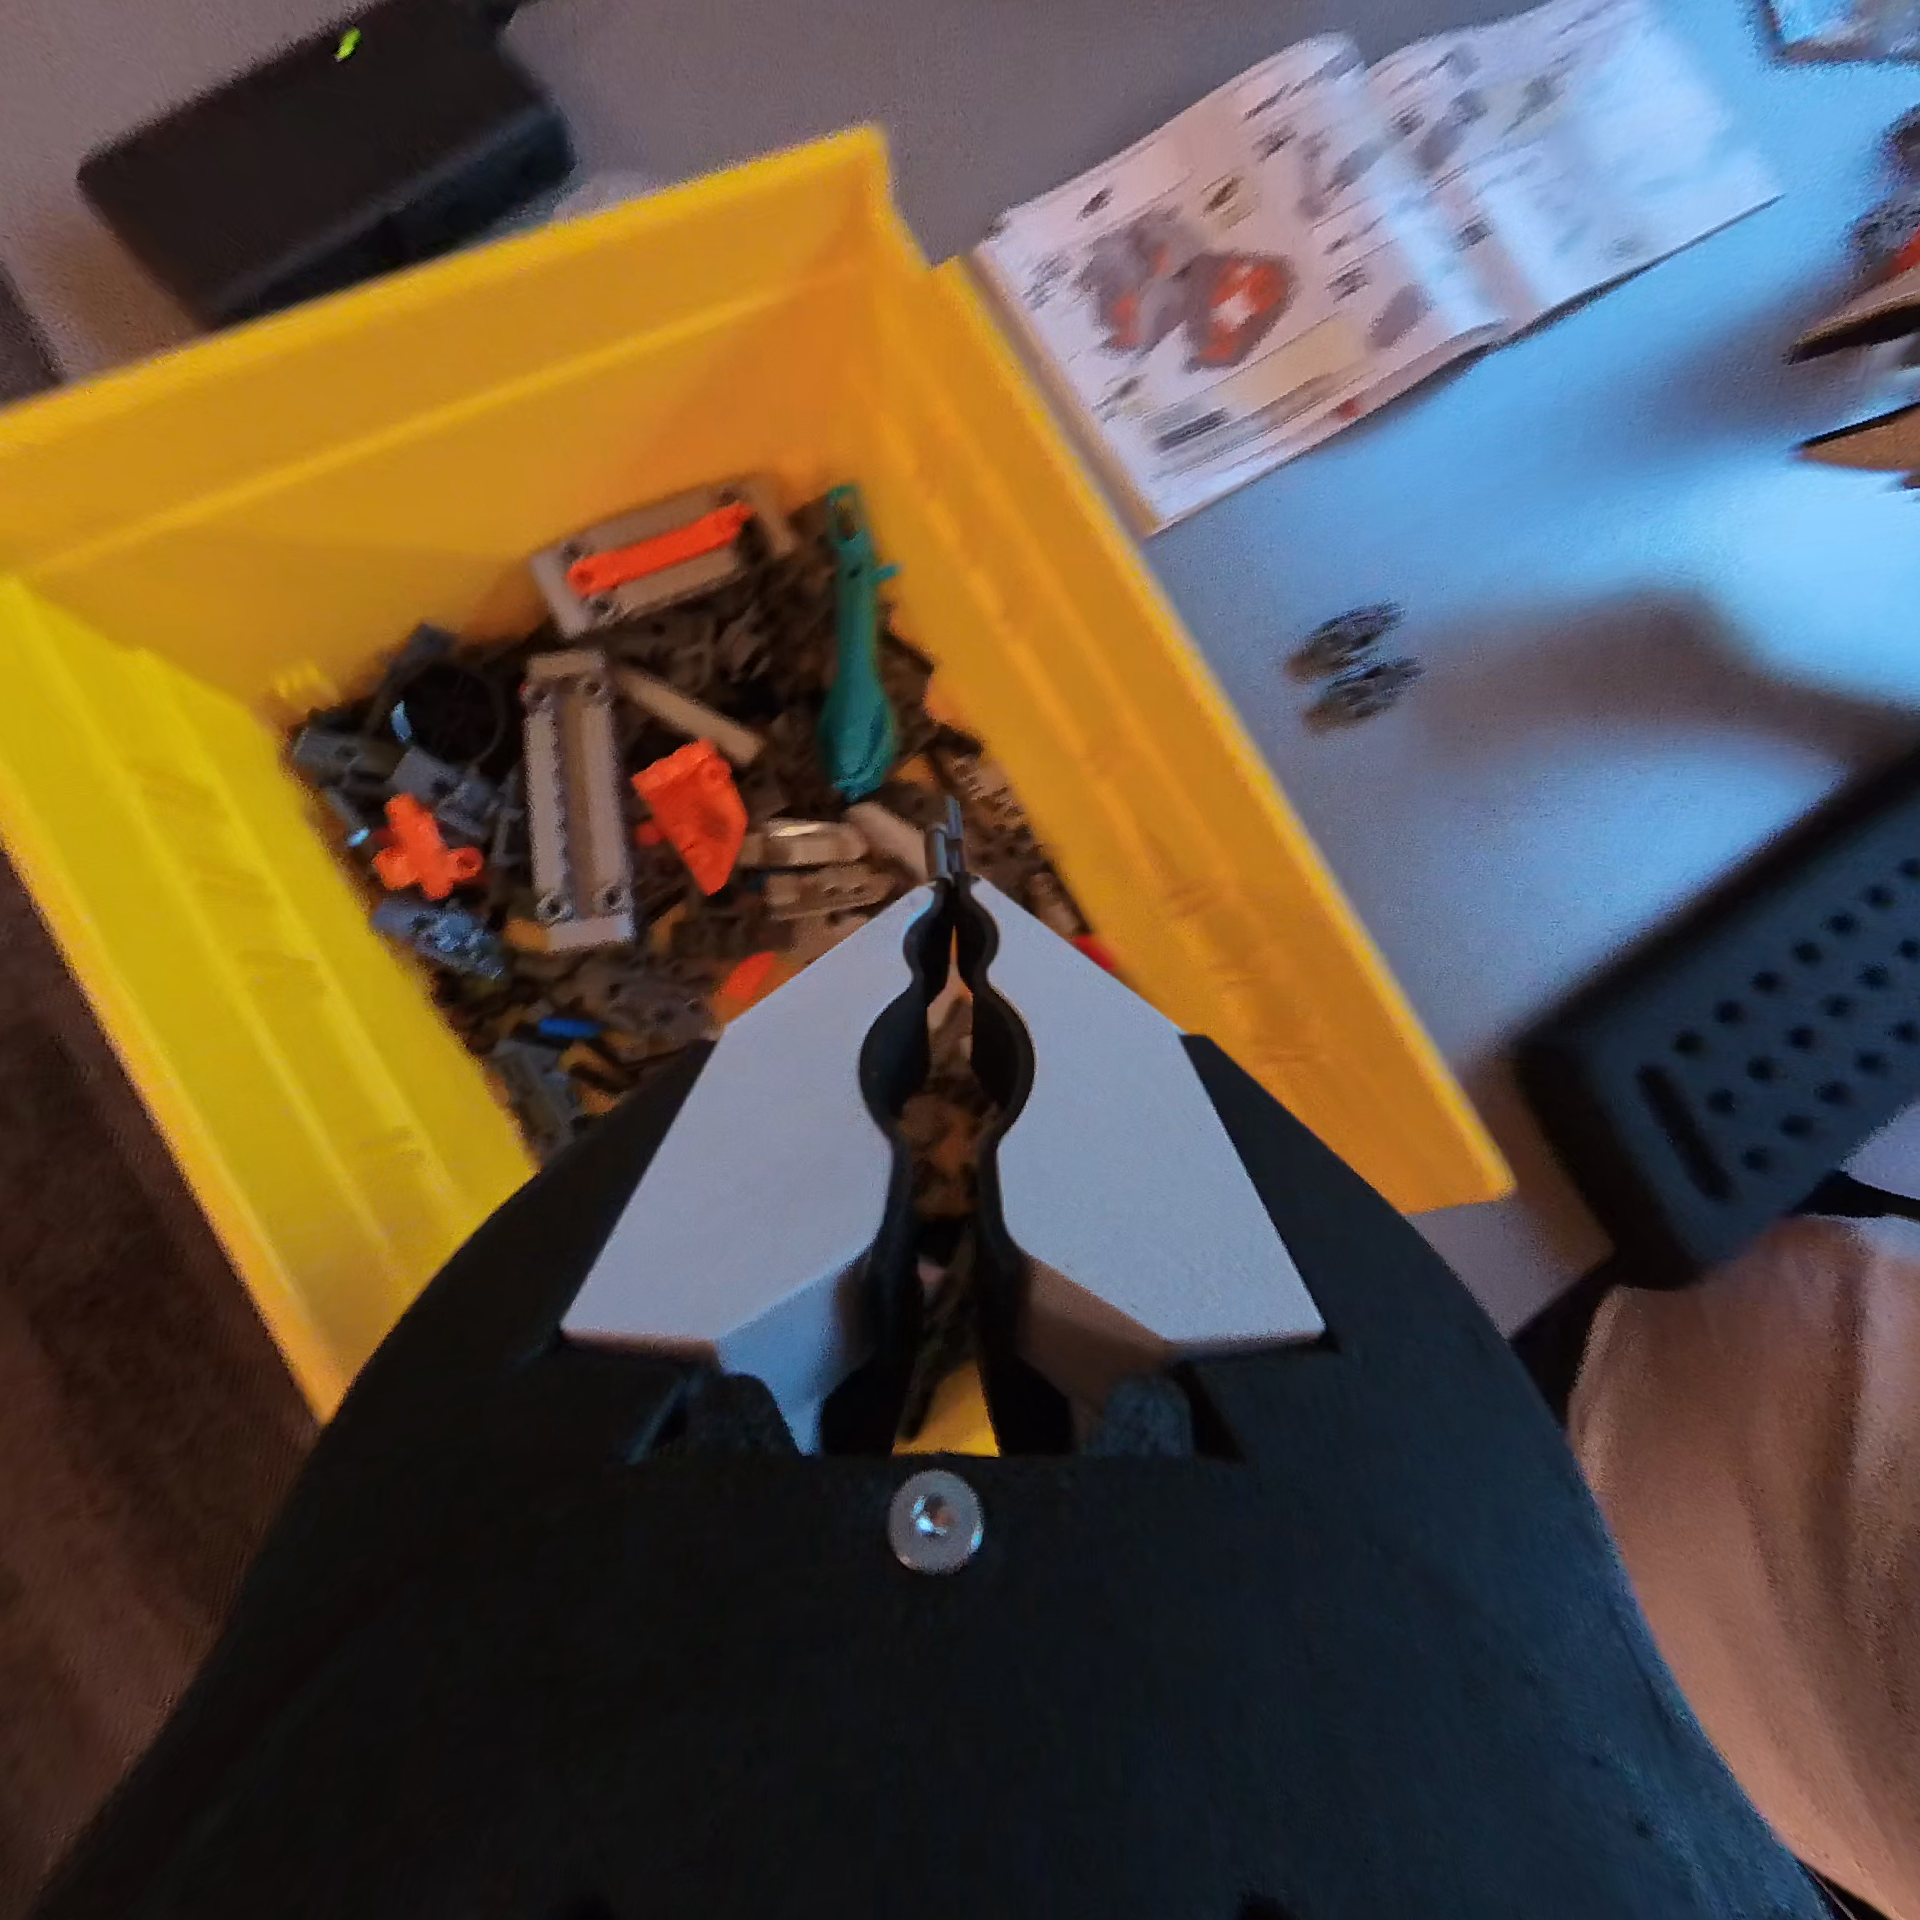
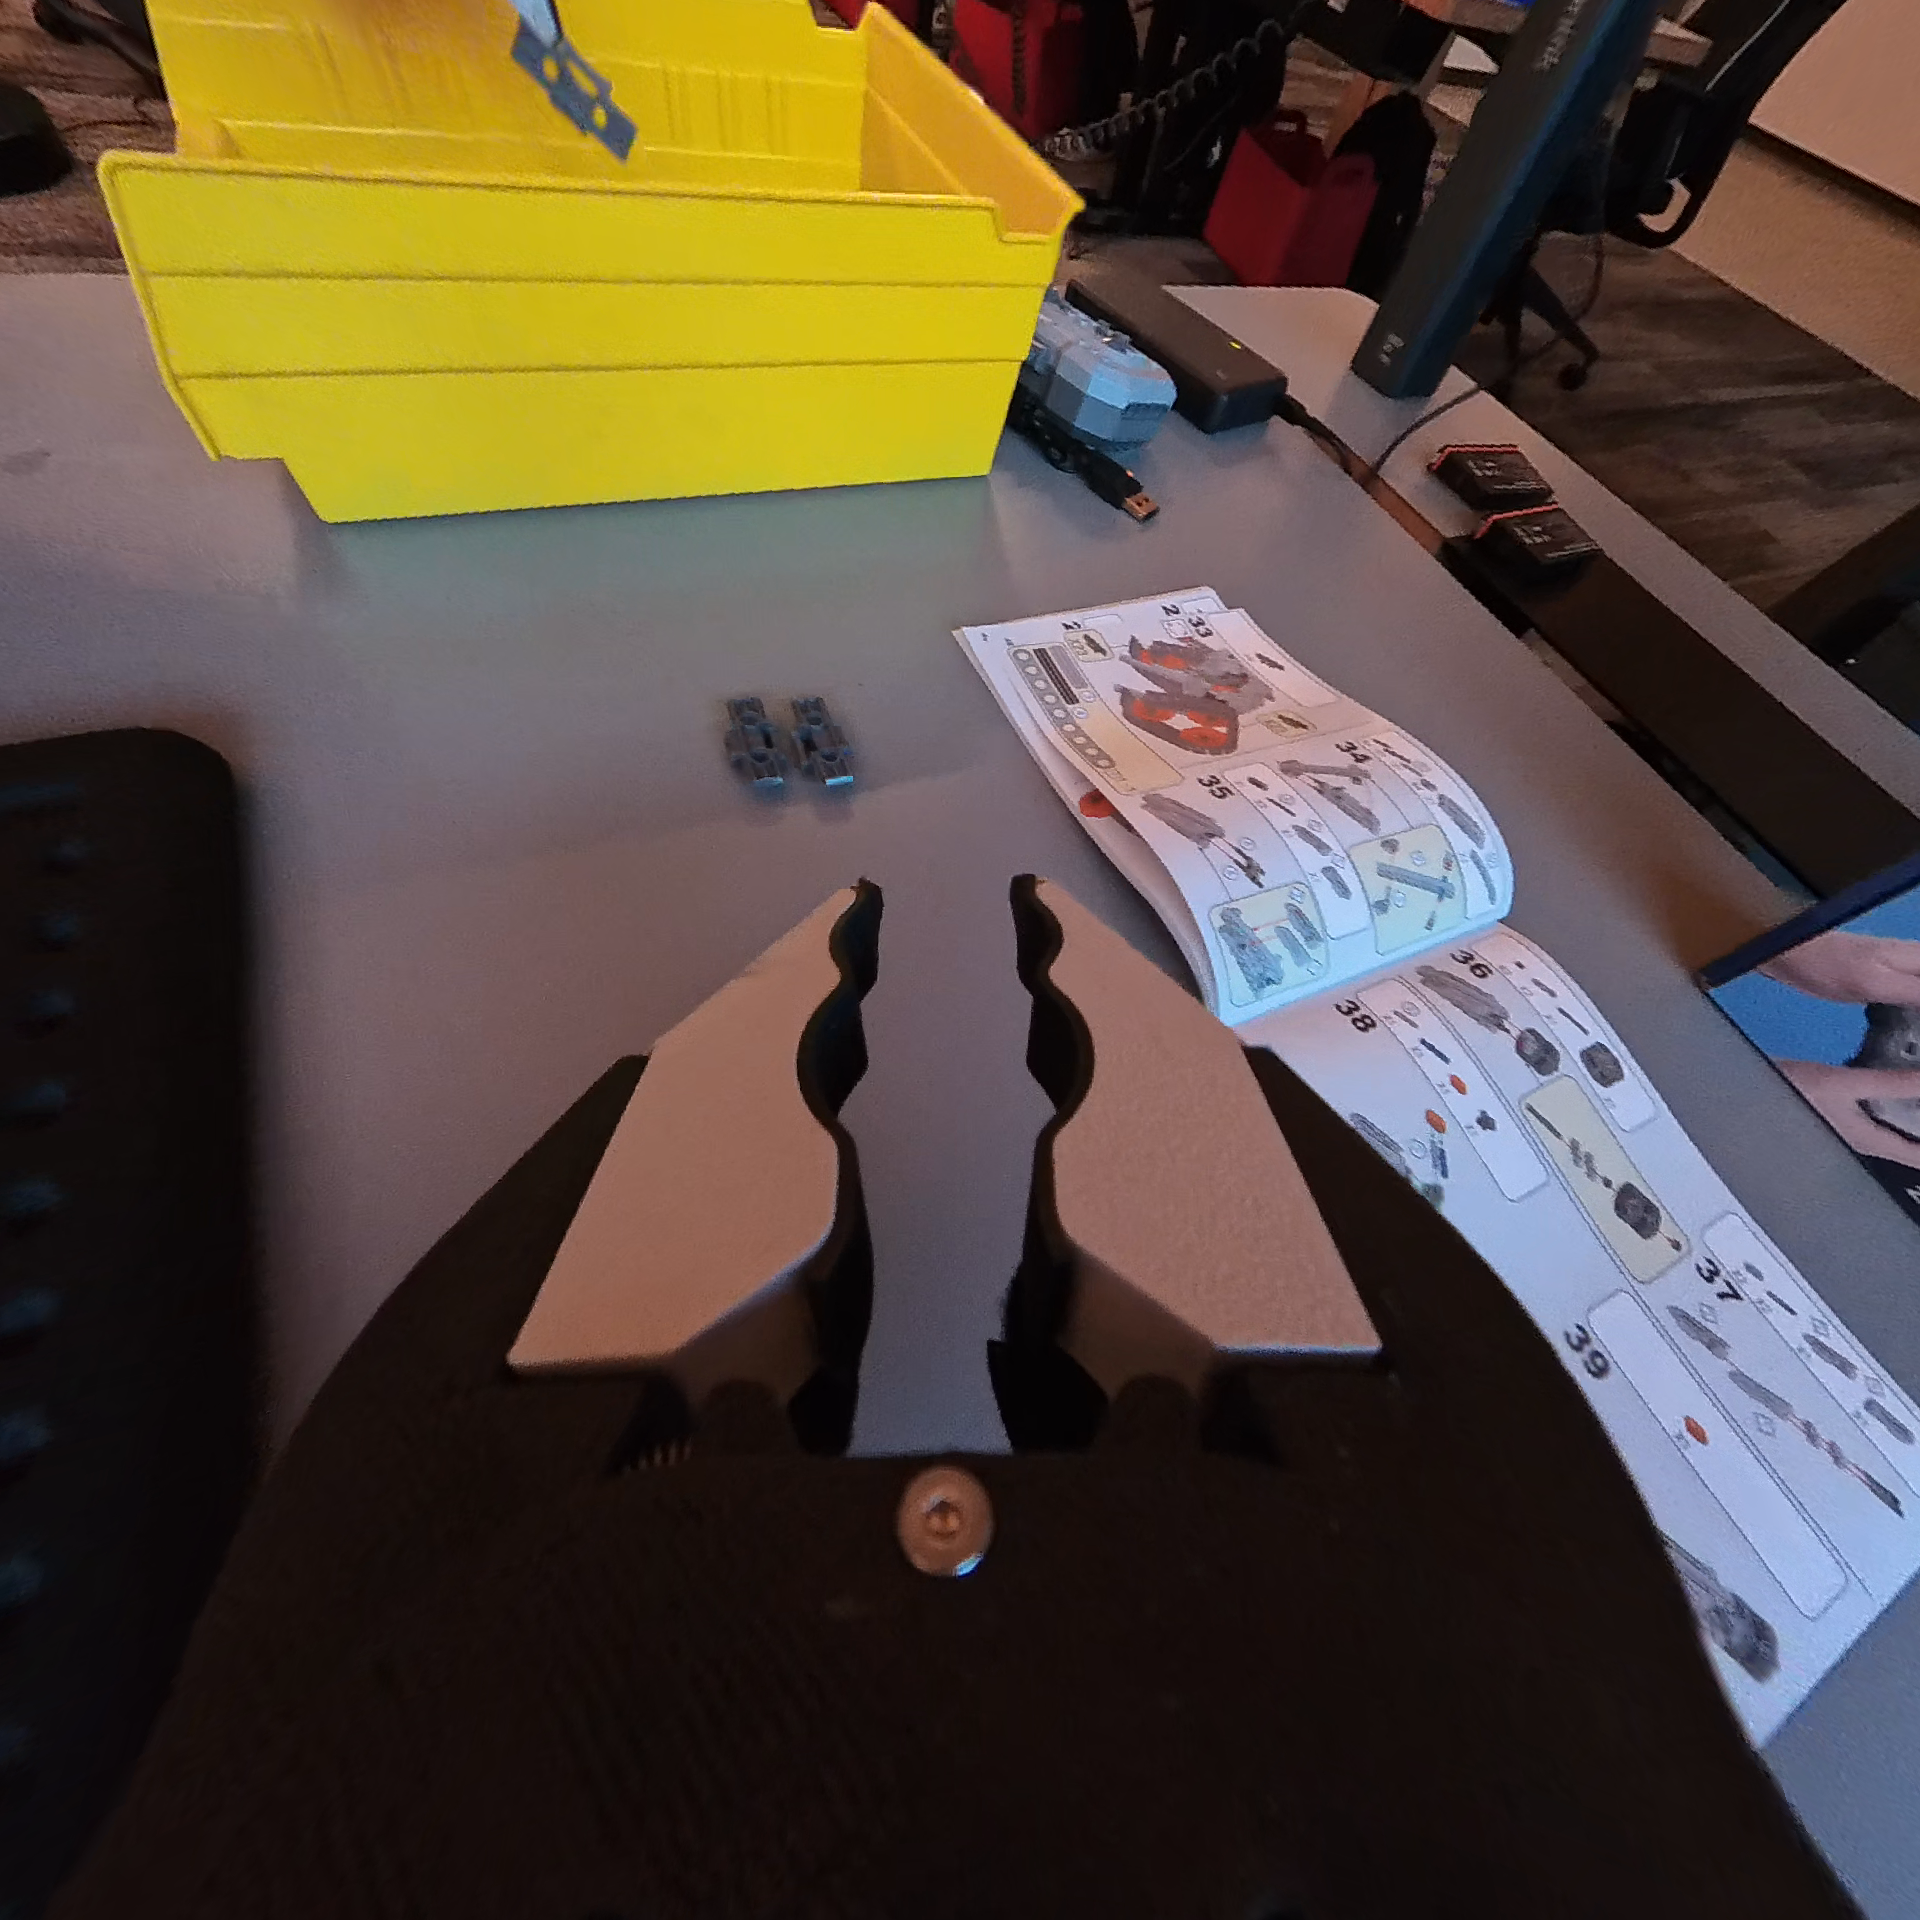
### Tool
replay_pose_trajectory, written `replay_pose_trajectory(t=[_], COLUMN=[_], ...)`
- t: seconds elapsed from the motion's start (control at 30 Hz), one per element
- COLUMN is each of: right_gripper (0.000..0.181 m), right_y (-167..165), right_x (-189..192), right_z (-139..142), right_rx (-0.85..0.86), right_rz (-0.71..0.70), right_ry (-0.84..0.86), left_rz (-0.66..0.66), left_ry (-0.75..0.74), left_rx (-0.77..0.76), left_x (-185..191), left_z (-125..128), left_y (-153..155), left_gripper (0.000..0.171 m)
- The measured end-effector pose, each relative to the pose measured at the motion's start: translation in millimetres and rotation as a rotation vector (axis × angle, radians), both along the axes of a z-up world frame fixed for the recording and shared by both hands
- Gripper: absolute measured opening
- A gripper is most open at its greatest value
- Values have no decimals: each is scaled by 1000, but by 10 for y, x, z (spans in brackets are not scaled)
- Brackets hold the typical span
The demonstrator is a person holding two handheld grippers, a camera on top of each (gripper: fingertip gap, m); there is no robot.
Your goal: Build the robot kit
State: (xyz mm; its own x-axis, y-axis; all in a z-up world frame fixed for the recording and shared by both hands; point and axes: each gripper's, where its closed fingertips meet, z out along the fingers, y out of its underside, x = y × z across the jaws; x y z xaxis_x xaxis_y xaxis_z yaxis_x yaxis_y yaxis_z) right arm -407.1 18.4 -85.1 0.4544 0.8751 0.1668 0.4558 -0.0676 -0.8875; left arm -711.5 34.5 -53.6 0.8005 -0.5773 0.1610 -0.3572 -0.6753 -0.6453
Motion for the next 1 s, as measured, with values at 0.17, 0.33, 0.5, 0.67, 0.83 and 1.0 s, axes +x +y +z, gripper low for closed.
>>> replay_pose_trajectory(t=[0.17,0.33,0.5,0.67,0.83,1.0], right_gripper=[28,46,41,34,47,41], right_y=[-198,-647,-739,-491,-489,-659], right_x=[-196,-626,-1028,-1131,-1012,-980], right_z=[143,453,491,413,286,-81], right_rx=[86,433,568,392,101,228], right_rz=[87,229,278,186,220,338], right_ry=[30,-12,-70,-9,67,-110], left_rz=[-170,-323,-343,-305,-260,-290], left_ry=[-52,-171,-305,-402,-330,-289], left_rx=[104,-33,-162,-176,-136,-242], left_x=[682,1420,1673,1748,1798,1964], left_z=[458,413,241,200,-15,-296], left_y=[-360,-699,-667,-641,-743,-867], left_gripper=[0,0,0,0,0,0])
